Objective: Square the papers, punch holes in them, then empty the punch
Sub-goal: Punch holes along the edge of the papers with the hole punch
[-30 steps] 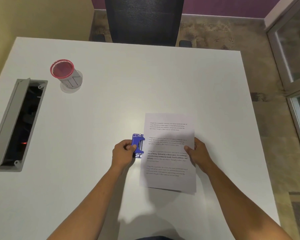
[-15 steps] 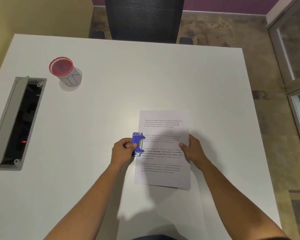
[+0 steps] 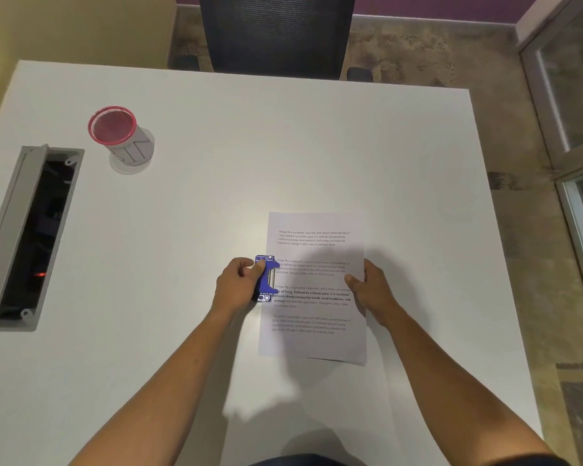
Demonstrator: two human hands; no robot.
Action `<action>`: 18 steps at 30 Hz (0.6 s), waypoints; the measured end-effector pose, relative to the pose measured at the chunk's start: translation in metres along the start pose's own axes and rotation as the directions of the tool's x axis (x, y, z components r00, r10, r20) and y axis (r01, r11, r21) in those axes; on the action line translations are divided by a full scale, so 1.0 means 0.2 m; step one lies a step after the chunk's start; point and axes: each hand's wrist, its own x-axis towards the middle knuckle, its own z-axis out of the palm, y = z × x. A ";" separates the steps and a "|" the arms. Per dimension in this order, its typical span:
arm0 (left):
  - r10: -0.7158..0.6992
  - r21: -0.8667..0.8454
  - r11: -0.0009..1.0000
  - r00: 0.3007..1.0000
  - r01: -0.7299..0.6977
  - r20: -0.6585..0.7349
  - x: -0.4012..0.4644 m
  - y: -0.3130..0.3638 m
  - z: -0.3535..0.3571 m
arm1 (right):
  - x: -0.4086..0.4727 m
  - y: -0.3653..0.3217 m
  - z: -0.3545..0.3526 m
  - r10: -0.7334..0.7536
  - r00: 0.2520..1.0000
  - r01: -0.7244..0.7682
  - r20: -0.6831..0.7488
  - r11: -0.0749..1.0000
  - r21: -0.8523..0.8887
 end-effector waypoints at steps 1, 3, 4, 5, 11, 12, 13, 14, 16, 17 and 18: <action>0.021 0.051 0.998 0.999 -0.019 -0.031 0.01 0.02 0.01 | 0.00 0.00 0.00 0.006 1.000 -0.006 -0.007 1.000 -0.008; 0.074 0.146 0.987 0.994 -0.061 -0.082 0.03 0.04 0.04 | 0.00 0.00 0.01 0.015 1.000 -0.015 -0.018 1.000 -0.018; 0.096 0.196 0.978 0.990 -0.075 -0.100 0.04 0.05 0.05 | 0.00 0.00 0.01 0.018 1.000 -0.019 -0.024 1.000 -0.022; 0.113 0.246 0.966 0.987 -0.082 -0.113 0.05 0.05 0.07 | 0.01 0.00 0.01 0.020 0.999 -0.021 -0.029 0.999 -0.025; 0.196 0.499 0.863 0.962 -0.077 -0.190 0.12 0.09 0.11 | 0.01 0.01 0.02 0.028 0.999 -0.029 -0.041 0.999 -0.026; 0.221 0.527 0.846 0.956 -0.088 -0.195 0.12 0.09 0.12 | 0.01 0.01 0.02 0.030 0.999 -0.031 -0.041 0.999 -0.028; 0.248 0.554 0.826 0.949 -0.103 -0.193 0.13 0.08 0.12 | 0.01 0.01 0.02 0.032 0.999 -0.033 -0.041 0.999 -0.028; 0.271 0.575 0.809 0.944 -0.118 -0.187 0.14 0.08 0.13 | 0.01 0.01 0.02 0.034 0.999 -0.035 -0.042 0.999 -0.028; 0.307 0.595 0.789 0.937 -0.153 -0.167 0.15 0.06 0.14 | 0.02 0.02 0.02 0.041 0.998 -0.042 -0.045 0.998 -0.036; 0.324 0.603 0.779 0.933 -0.171 -0.155 0.16 0.05 0.14 | 0.02 0.02 0.02 0.043 0.998 -0.045 -0.048 0.998 -0.040; 0.346 0.619 0.763 0.927 -0.188 -0.144 0.17 0.05 0.13 | 0.02 0.02 0.03 0.044 0.998 -0.046 -0.049 0.998 -0.043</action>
